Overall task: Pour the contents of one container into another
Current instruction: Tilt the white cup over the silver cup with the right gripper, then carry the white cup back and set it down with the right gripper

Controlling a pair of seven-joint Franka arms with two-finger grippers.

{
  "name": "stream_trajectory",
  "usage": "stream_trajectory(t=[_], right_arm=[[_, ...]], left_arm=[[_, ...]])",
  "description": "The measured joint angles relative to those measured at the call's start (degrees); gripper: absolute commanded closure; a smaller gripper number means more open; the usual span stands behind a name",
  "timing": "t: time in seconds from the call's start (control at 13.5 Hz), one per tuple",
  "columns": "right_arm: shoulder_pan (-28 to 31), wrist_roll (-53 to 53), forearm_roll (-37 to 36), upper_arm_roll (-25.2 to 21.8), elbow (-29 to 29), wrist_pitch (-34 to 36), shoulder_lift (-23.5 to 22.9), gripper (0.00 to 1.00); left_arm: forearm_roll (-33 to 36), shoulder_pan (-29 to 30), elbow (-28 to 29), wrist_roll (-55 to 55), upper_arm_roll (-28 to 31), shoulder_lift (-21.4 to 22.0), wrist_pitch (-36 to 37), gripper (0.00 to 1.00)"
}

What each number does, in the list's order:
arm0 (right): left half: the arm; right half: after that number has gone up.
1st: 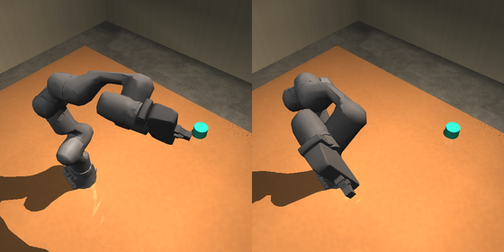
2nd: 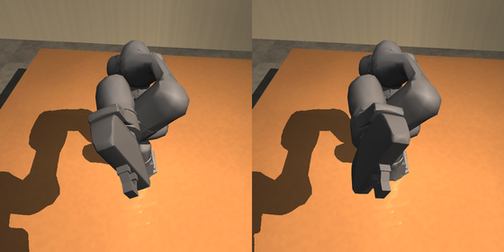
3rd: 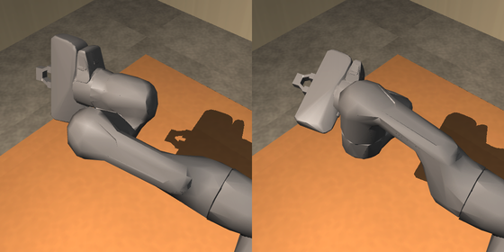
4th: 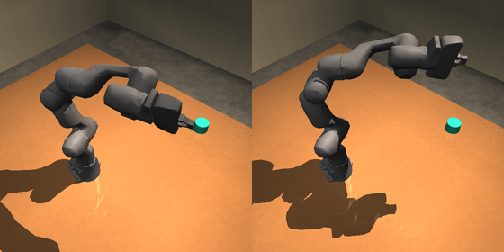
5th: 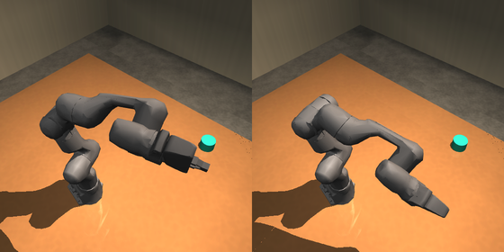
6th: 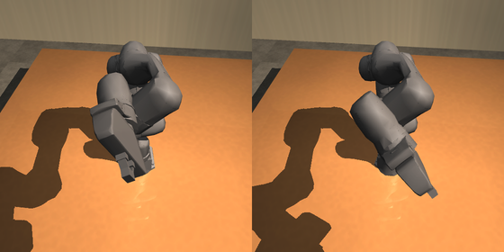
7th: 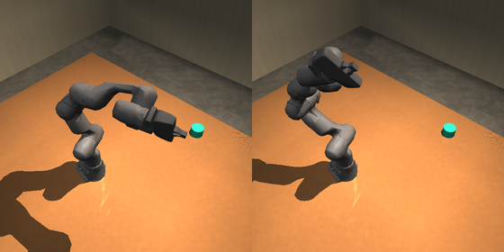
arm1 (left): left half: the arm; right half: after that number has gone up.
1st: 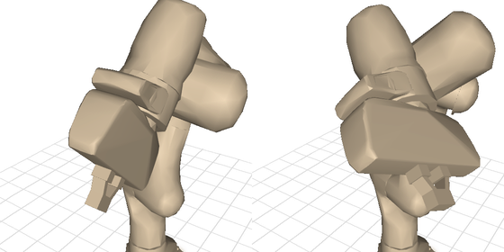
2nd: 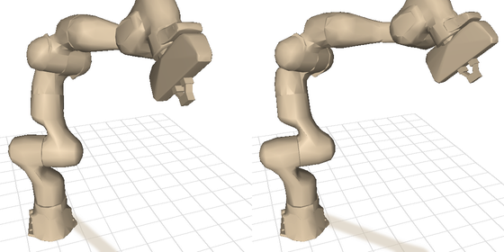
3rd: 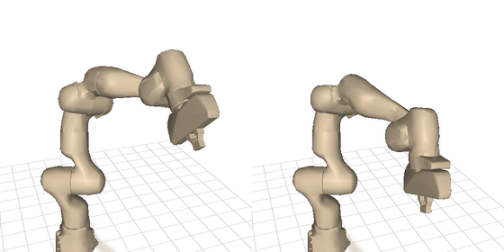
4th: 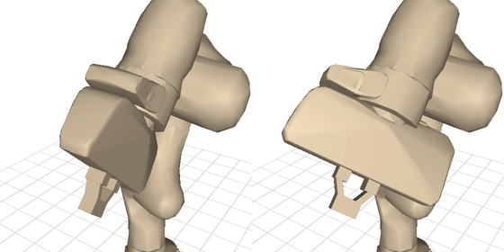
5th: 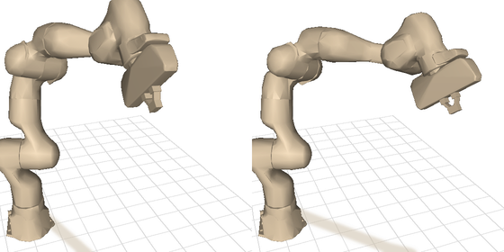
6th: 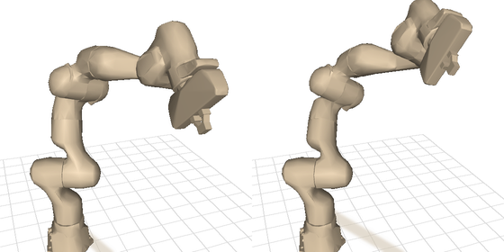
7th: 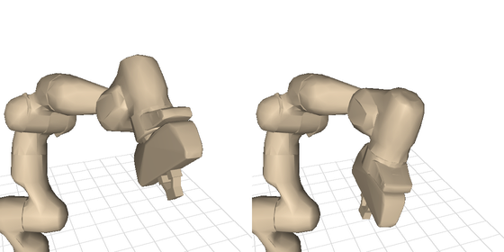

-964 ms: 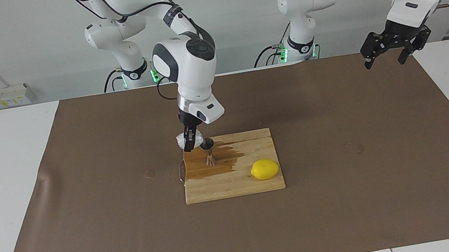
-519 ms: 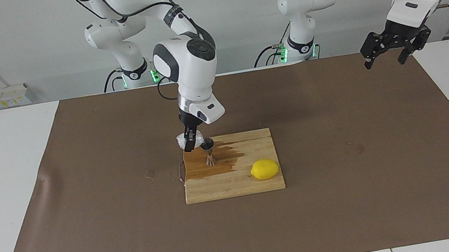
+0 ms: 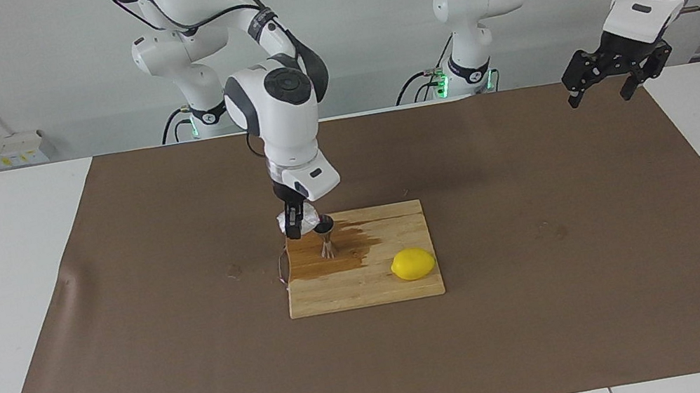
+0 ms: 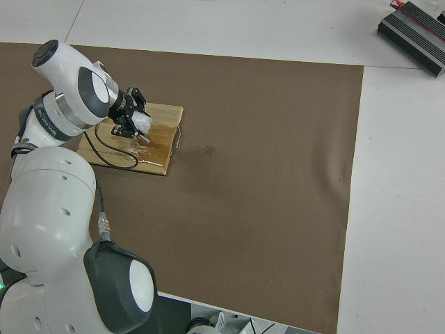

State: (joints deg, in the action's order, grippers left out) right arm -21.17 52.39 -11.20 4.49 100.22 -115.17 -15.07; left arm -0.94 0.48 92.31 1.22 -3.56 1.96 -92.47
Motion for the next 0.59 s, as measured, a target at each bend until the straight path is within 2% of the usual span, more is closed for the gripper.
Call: stream_trajectory(t=[0.37,0.59], right_arm=[[1.8,7.0,7.1,0.0,-0.5,-0.5,1.1,0.81],[6.1,18.1,14.6,0.0,-0.5,-0.5,1.9,0.81]], left_arm=[[0.0,0.0,0.0,0.0,0.0,0.0,0.0,0.0],[0.0,0.0,0.0,0.0,0.0,0.0,0.0,0.0]])
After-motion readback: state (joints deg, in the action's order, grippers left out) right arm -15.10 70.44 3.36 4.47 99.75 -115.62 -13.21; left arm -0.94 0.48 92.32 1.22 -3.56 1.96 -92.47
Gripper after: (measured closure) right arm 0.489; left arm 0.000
